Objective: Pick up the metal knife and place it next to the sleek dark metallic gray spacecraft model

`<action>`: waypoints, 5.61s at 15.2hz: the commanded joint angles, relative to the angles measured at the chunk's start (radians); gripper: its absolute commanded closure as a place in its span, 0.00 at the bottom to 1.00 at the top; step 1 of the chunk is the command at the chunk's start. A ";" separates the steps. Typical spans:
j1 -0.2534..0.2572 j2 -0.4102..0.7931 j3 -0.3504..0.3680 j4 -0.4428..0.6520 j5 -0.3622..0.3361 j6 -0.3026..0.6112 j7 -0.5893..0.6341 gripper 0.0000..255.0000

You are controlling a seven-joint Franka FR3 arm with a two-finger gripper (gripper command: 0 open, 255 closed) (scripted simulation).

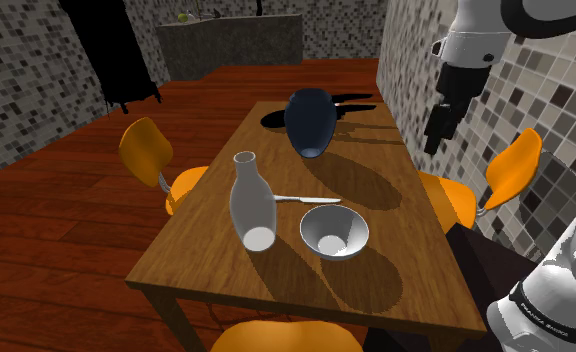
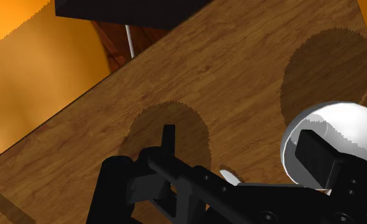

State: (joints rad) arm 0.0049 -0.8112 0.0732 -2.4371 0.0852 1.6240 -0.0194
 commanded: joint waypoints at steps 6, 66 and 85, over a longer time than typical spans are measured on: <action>0.033 0.179 0.005 0.026 -0.008 0.153 -0.095 0.00; 0.161 0.984 0.101 0.516 -0.102 0.466 -0.413 1.00; 0.159 0.925 0.103 0.698 -0.090 0.225 -0.419 1.00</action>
State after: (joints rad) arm 0.1637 0.1176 0.1764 -1.7490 -0.0056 1.8635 -0.4375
